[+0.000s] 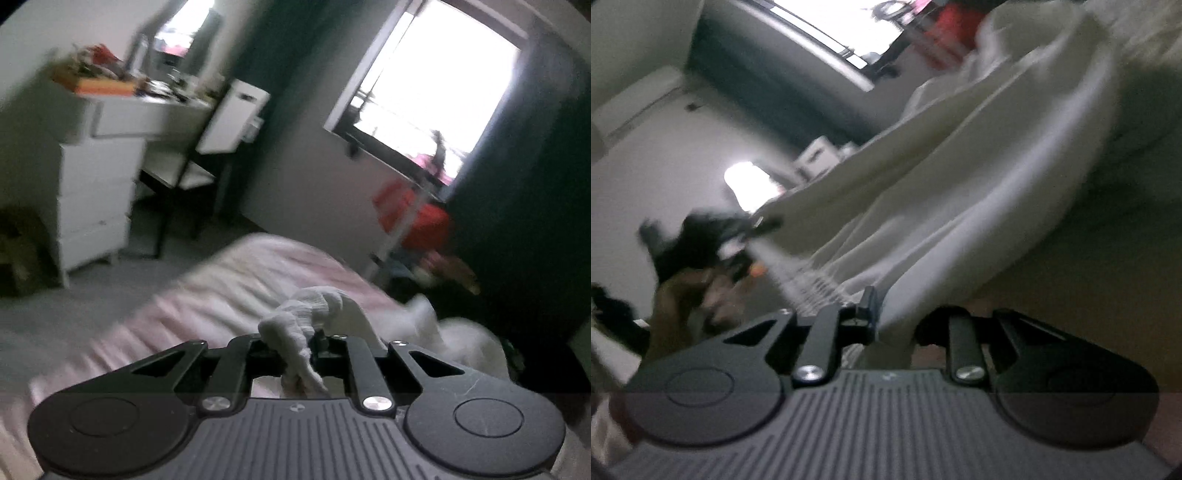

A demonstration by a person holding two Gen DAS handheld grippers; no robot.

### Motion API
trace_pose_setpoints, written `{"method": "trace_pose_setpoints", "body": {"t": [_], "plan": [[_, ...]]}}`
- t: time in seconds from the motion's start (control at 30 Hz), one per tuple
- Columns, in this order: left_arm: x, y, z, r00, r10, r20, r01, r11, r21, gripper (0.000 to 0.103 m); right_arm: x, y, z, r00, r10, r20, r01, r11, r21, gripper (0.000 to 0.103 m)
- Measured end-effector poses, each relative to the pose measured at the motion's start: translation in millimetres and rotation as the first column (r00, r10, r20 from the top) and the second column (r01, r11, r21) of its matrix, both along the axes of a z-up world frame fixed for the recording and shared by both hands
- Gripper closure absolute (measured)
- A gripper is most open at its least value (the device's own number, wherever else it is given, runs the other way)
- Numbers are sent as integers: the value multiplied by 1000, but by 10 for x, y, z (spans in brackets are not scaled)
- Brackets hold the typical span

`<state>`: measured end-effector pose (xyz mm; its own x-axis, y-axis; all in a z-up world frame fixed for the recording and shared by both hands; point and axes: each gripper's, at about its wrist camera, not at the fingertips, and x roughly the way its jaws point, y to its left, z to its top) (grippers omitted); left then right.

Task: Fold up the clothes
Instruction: 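Lift and pull the garment apart between both grippers to spread it, then lower the spread garment onto the bed and open both grippers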

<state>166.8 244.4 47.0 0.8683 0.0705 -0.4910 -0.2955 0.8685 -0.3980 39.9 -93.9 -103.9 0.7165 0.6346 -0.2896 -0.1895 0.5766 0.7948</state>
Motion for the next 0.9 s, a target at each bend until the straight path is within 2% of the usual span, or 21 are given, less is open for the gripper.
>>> {"method": "trace_pose_setpoints", "body": {"t": [0.17, 0.27, 0.37, 0.47, 0.53, 0.57, 0.6, 0.63, 0.67, 0.7, 0.77, 0.87, 0.9], "plan": [[488, 499, 476, 996, 94, 10, -94, 990, 106, 90, 359, 958, 32, 993, 113, 23, -115, 991, 65, 82], [816, 692, 515, 995, 99, 3, -98, 979, 179, 90, 502, 1196, -151, 991, 137, 8, -137, 989, 59, 82], [1108, 836, 296, 996, 87, -34, -78, 977, 201, 89, 645, 1433, -335, 987, 161, -8, -160, 986, 54, 81], [1253, 944, -115, 995, 78, -70, -66, 984, 164, 88, 771, 1646, -513, 983, 183, -26, -182, 982, 47, 80], [1347, 1016, -391, 993, 72, -93, -58, 989, 139, 86, 684, 1567, -463, 984, 175, -9, -175, 985, 3, 77], [1351, 1030, -483, 992, 68, -105, -52, 988, 149, 83, 620, 1506, -403, 986, 167, 8, -167, 986, -24, 68], [1348, 1074, -549, 992, 65, -112, -47, 987, 152, 80, 556, 1445, -343, 987, 160, 26, -159, 986, -51, 51], [1318, 1083, -599, 991, 65, -115, -47, 987, 152, 72, 493, 1384, -284, 987, 153, 45, -149, 986, -77, 38], [1273, 1072, -613, 990, 67, -121, -48, 987, 152, 56, 429, 1322, -224, 987, 147, 63, -140, 985, -104, 13], [1228, 1060, -623, 989, 70, -127, -50, 987, 153, 49, 365, 1261, -164, 987, 141, 82, -129, 983, -130, 8], [1105, 1032, -619, 988, 71, -134, -50, 987, 154, 37, 237, 1139, -45, 984, 130, 119, -107, 978, -182, 9], [832, 923, -473, 994, 48, -101, -30, 983, 179, 22, 46, 955, 134, 977, 117, 176, -69, 964, -257, 10], [727, 842, -411, 995, 38, -89, -20, 981, 192, 22, -18, 894, 194, 974, 114, 195, -56, 958, -281, 10]]}}
